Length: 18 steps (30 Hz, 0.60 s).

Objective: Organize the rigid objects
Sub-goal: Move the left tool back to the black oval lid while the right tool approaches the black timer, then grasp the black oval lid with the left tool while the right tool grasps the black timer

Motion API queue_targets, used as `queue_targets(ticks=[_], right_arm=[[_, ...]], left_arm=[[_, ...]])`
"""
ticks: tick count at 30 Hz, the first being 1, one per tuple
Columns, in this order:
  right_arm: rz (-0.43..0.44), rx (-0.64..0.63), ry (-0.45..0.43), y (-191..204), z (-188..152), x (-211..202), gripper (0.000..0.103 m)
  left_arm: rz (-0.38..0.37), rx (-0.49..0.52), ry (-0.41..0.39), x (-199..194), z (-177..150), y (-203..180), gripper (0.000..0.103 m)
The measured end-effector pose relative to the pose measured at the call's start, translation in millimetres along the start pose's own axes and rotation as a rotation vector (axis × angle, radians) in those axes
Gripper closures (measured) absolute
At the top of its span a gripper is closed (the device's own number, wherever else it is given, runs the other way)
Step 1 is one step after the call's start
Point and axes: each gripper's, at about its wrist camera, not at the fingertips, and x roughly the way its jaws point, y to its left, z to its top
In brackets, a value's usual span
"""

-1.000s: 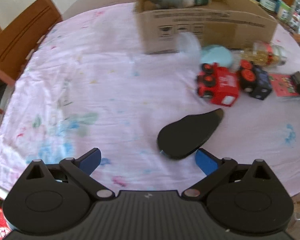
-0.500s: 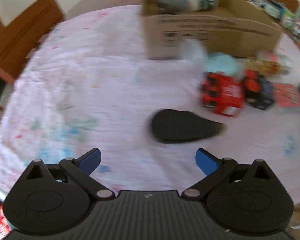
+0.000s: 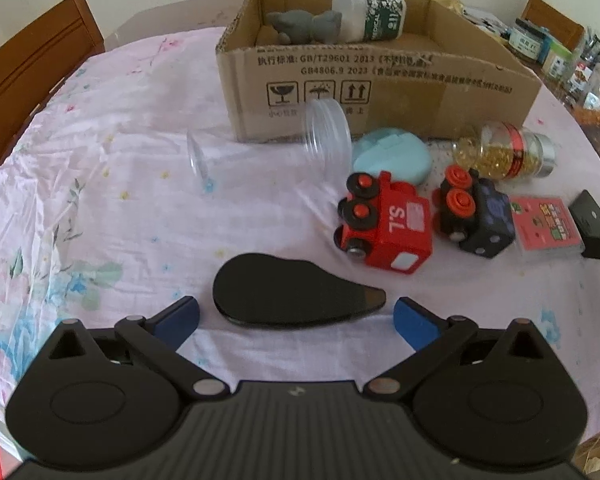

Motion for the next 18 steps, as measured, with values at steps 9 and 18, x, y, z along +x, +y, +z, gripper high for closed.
queue_targets(ticks=[9, 18], right_arm=[[0.052, -0.078, -0.003, -0.8, 12.2, 8.9, 0.000], [0.059, -0.083, 0.000, -0.5, 14.0, 8.7, 0.003]], left_arm=[[0.000, 0.007, -0.023, 0.2, -1.9, 1.6, 0.000], [0.001, 0.021, -0.036, 4.5, 5.9, -0.3, 0.001]])
